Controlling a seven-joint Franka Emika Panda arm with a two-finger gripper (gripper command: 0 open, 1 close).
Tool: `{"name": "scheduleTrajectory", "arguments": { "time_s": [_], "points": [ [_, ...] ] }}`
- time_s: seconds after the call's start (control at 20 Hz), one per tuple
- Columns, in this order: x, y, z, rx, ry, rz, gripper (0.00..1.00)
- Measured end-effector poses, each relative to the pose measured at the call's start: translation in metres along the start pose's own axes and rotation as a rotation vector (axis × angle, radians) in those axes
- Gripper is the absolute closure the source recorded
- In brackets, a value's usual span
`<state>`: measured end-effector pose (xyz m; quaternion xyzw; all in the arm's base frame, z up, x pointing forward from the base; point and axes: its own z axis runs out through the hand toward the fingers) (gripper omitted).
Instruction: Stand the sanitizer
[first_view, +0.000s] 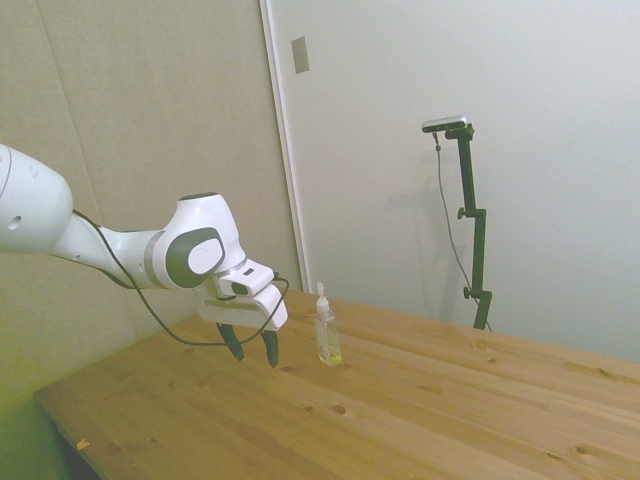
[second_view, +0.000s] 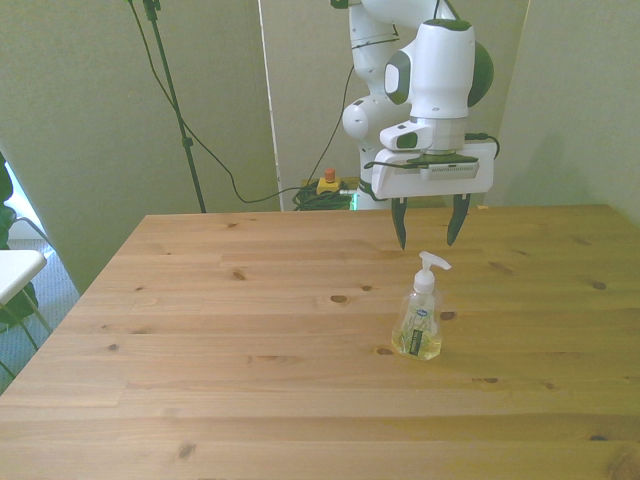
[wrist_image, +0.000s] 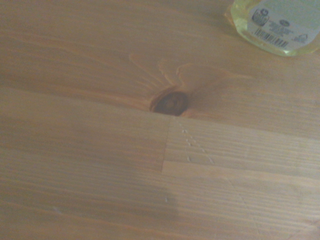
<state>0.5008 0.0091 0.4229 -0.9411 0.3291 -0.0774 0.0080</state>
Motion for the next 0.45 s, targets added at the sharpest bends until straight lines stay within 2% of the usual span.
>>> {"name": "scheduleTrajectory", "arguments": {
  "time_s": [0.15, 0.45],
  "points": [
    [-0.008, 0.008, -0.001, -0.021, -0.002, 0.001, 0.00],
    [-0.043, 0.038, -0.008, -0.011, -0.026, 0.038, 0.00]
  ]
}}
